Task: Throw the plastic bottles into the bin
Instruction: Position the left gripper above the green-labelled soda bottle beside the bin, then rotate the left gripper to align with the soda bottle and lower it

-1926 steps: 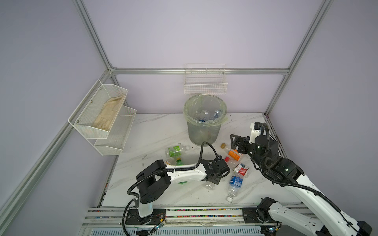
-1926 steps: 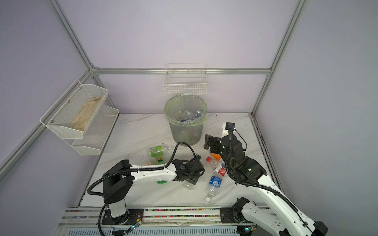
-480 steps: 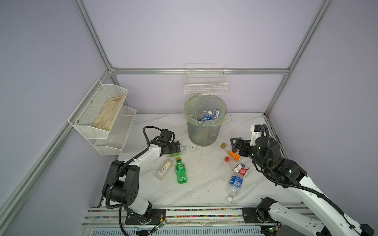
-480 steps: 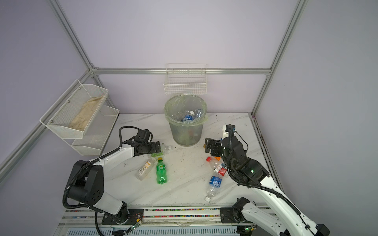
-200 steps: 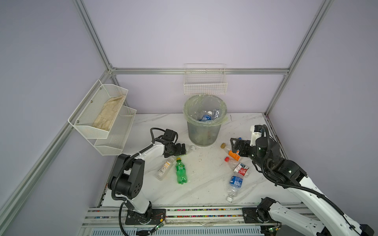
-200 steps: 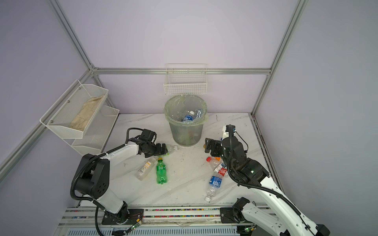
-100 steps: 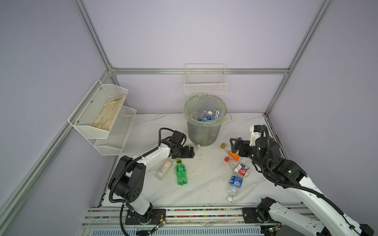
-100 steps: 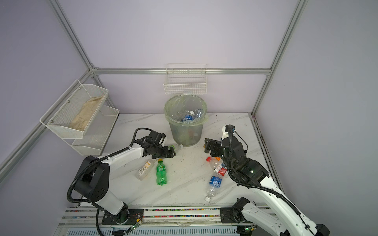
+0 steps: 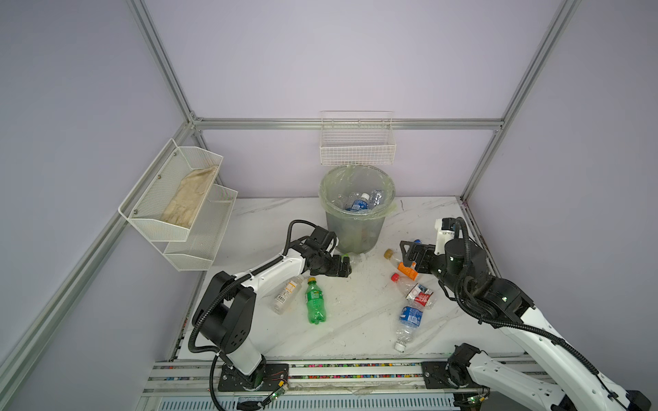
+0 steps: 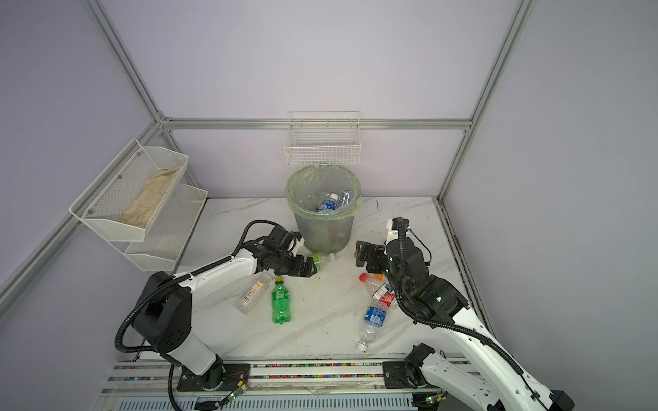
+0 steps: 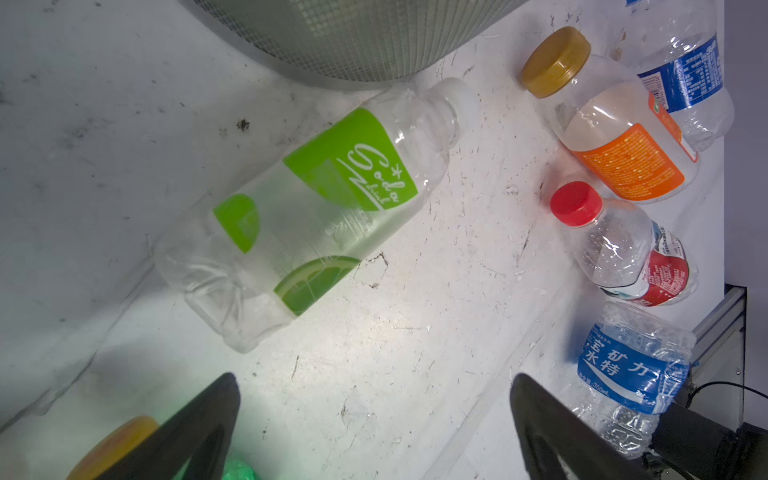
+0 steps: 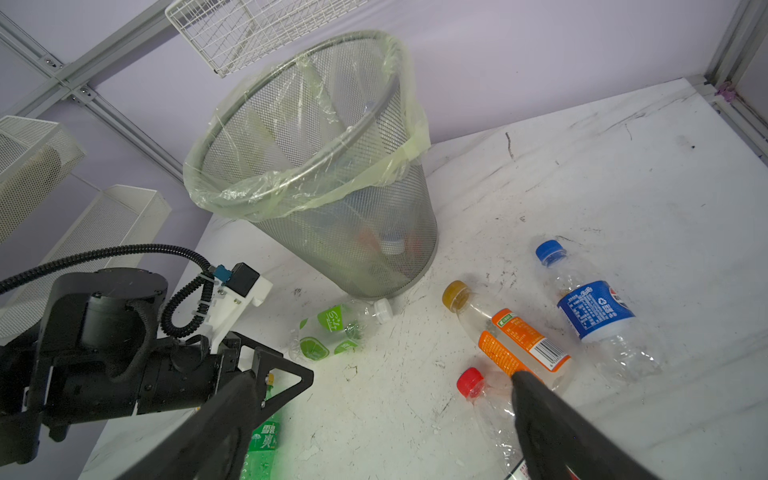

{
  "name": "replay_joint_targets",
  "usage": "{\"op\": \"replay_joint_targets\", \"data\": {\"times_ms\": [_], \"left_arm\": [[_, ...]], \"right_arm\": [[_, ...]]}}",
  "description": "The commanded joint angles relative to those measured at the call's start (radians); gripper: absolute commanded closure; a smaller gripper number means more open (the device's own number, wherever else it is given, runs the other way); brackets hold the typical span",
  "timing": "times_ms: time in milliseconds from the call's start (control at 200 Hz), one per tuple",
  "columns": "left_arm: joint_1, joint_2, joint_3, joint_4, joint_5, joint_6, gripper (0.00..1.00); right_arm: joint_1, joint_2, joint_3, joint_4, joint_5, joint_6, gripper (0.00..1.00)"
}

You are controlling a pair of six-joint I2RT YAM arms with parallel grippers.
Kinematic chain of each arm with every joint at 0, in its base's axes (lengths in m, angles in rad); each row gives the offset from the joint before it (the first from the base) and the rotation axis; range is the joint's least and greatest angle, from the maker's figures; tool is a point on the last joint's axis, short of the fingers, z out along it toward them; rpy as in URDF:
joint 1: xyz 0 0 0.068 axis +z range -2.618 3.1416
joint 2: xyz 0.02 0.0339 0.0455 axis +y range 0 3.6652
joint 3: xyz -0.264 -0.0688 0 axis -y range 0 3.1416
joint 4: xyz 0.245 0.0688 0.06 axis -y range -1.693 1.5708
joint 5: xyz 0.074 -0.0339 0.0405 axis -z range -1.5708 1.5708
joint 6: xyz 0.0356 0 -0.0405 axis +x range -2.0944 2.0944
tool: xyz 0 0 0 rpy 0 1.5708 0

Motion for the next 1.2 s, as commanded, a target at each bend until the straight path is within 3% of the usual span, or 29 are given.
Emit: {"op": "replay_joint_targets", "data": {"times_ms": [0, 495, 850, 1195], "left_arm": [[-0.005, -0.056, 0.097, -0.019, -0.028, 0.068, 0.00], [-0.009, -0.004, 0.170, 0.007, -0.139, 0.476, 0.00], [-0.011, 0.065, 0.092, 0.173, -0.170, 0.580, 0.00], [-0.015, 0.125, 0.064, 0.228, -0.202, 0.570, 0.00]], "right_arm": [[0.003, 0.005, -0.002, 0.025, 0.007, 0.000, 0.03], [0.002, -0.058, -0.030, 0.038, -0.011, -0.017, 0.03], [0.002, -0.055, -0.023, 0.036, -0.022, -0.011, 0.03], [0.002, -0.044, -0.030, 0.042, -0.022, -0.016, 0.03]]}}
